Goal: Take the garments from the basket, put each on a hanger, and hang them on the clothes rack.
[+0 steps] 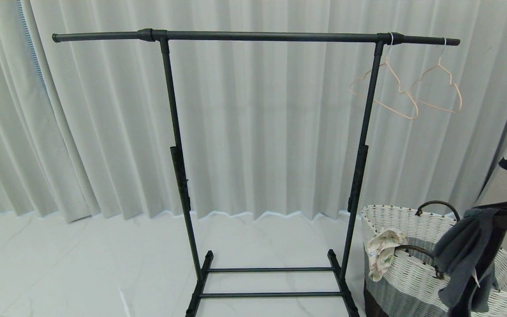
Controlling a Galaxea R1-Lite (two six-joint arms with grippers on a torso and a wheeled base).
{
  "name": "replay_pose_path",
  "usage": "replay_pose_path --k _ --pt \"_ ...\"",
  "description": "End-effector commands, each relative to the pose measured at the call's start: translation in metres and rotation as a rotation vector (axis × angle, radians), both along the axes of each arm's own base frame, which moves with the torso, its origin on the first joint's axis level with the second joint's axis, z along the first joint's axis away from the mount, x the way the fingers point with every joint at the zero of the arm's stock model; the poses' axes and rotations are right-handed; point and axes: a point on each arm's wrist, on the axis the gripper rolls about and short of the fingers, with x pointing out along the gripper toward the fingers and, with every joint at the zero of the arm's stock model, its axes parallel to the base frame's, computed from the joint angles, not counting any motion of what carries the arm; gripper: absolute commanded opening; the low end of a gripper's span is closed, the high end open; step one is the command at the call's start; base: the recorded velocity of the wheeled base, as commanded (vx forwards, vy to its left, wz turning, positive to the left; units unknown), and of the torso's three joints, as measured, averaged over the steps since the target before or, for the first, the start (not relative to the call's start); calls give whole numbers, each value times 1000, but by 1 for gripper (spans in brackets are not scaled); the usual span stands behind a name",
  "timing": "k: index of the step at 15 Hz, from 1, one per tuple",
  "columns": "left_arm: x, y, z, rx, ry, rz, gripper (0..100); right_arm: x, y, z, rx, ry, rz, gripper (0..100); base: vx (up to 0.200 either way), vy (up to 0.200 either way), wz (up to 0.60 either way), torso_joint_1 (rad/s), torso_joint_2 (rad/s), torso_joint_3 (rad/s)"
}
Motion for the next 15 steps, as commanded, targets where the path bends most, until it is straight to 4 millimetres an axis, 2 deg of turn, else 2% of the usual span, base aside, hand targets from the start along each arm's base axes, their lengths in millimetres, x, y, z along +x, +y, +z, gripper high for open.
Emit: replay_pose_path --k 1,6,7,8,9,10,11,13,14,15 --pt "0 0 0 7 2 -2 100 7 25 -10 44 91 48 0 0 0 0 0 0 0" --pt "0 -1 0 91 -2 -37 100 3 40 -14 138 166 36 0 0 0 0 0 0 0" --pt "-1 -2 8 90 -28 -71 100 3 40 -14 152 170 26 0 0 0 0 0 0 0" --pt "-3 -3 38 75 -63 -166 100 2 40 -13 163 171 19 0 0 0 0 0 0 0" --pt "4 -3 75 31 -52 -219 100 2 39 -12 172 169 13 0 0 0 0 0 0 0" --pt "8 -3 89 25 -49 -228 100 2 39 -11 180 165 11 0 0 0 0 0 0 0" --pt "27 -6 116 42 4 -303 100 3 39 -9 203 147 4 0 0 0 0 0 0 0" --pt "48 -10 125 96 67 -426 100 4 34 -7 211 129 -28 0 0 0 0 0 0 0" --pt "68 -14 137 100 107 -492 100 8 28 -6 199 109 -81 0 0 0 0 0 0 0" --pt "96 -27 158 63 137 -594 100 15 16 -4 188 71 -183 0 0 0 0 0 0 0"
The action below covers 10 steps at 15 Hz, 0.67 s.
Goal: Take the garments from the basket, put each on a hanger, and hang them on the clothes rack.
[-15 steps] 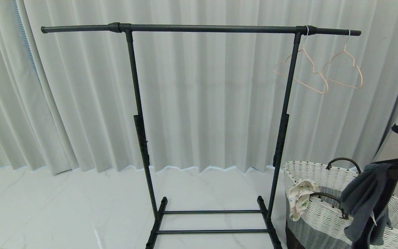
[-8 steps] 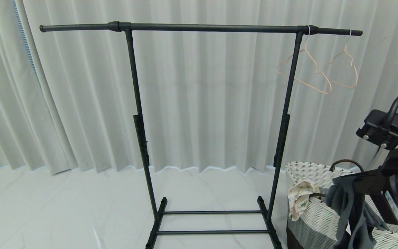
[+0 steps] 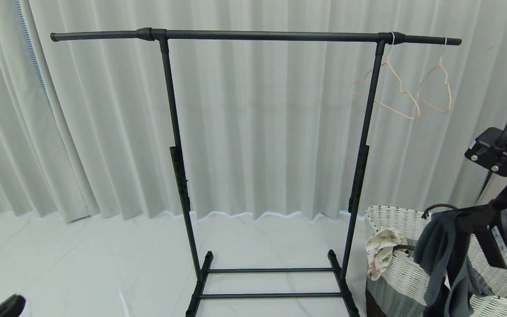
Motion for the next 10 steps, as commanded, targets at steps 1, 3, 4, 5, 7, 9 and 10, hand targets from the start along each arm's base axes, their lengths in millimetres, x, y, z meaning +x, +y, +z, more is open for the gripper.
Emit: replay_pose_path --k 1,3,4,5,7,9,10 --pt "81 -29 52 -47 156 -237 100 11 -23 6 -31 -52 -158 0 0 0 0 0 0 0" --pt "114 -57 51 -97 296 -333 100 17 -41 12 -12 -103 -229 0 0 0 0 0 0 0" --pt "129 -70 39 -84 380 -357 100 18 -42 13 17 -114 -217 0 0 0 0 0 0 0" --pt "145 -87 25 -58 456 -392 100 20 -42 13 31 -115 -204 0 0 0 0 0 0 0" --pt "175 -132 -3 -62 542 -470 100 24 -41 13 35 -115 -196 0 0 0 0 0 0 0" --pt "190 -180 -36 -91 613 -464 100 28 -39 13 58 -129 -182 0 0 0 0 0 0 0" --pt "195 -199 -52 -84 638 -453 100 32 -38 12 67 -125 -167 0 0 0 0 0 0 0"
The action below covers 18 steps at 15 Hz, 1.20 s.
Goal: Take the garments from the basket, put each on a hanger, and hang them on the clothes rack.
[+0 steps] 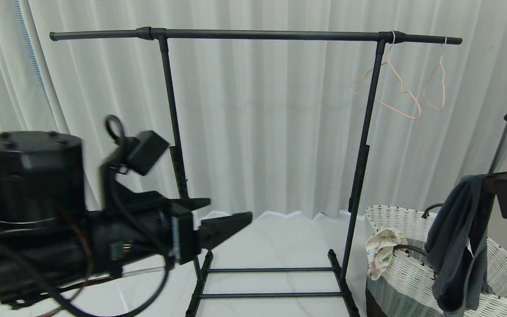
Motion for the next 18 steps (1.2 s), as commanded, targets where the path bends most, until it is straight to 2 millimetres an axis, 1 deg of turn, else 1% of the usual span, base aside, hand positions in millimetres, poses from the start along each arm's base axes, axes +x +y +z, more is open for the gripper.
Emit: replay_pose_path --k 1,2,3,4,5,6,7,8,10,11,12,14,15,16,18 --pt "27 -87 -74 70 177 -67 100 8 3 -4 9 16 21 0 0 0 0 0 0 0" --pt "29 -106 -81 36 196 -86 100 14 5 -7 17 25 39 0 0 0 0 0 0 0" --pt "30 -125 -83 -14 213 -104 100 18 7 -7 38 25 47 0 0 0 0 0 0 0" --pt "32 -141 -85 -49 222 -116 100 23 9 -8 57 21 43 0 0 0 0 0 0 0" --pt "36 -162 -90 -80 228 -137 100 30 11 -4 87 -12 39 0 0 0 0 0 0 0" --pt "37 -173 -98 -79 235 -150 100 33 12 -3 94 -30 39 0 0 0 0 0 0 0" --pt "39 -179 -104 -72 241 -153 100 33 12 -1 97 -35 39 0 0 0 0 0 0 0" --pt "43 -187 -109 -77 237 -160 100 34 12 7 122 -55 35 0 0 0 0 0 0 0" --pt "50 -199 -106 -116 202 -170 100 33 12 24 177 -92 35 0 0 0 0 0 0 0" --pt "50 -203 -106 -121 197 -174 100 33 12 32 186 -117 36 0 0 0 0 0 0 0" --pt "50 -202 -108 -115 199 -171 100 33 12 39 192 -138 38 0 0 0 0 0 0 0" --pt "43 -190 -111 -84 211 -135 100 30 6 56 206 -190 18 0 0 0 0 0 0 0" --pt "42 -188 -110 -85 209 -131 100 29 6 59 208 -199 17 0 0 0 0 0 0 0" --pt "34 -171 -103 -90 199 -113 100 26 2 79 220 -255 6 0 0 0 0 0 0 0" --pt "23 -156 -93 -111 179 -115 100 19 -1 106 238 -316 9 0 0 0 0 0 0 0"
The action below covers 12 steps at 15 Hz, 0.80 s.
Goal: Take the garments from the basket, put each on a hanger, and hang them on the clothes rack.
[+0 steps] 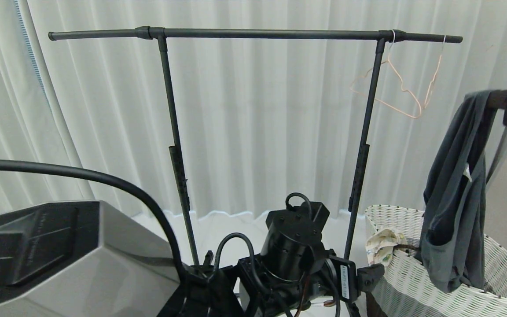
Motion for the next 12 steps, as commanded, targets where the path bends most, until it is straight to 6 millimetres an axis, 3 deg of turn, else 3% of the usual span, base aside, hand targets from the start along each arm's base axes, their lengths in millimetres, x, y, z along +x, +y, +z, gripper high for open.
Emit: replay_pose_path --k 1,4,9,12 --pt "-17 25 23 -38 -31 7 100 -9 -4 37 23 -91 -7 0 0 0 0 0 0 0" --pt "-27 43 30 -27 -52 75 100 -12 -6 70 45 -172 -11 0 0 0 0 0 0 0" --pt "-43 71 39 -13 -79 158 100 -4 0 104 81 -286 58 0 0 0 0 0 0 0" --pt "-49 83 37 10 -82 194 100 6 5 102 80 -275 118 0 0 0 0 0 0 0"
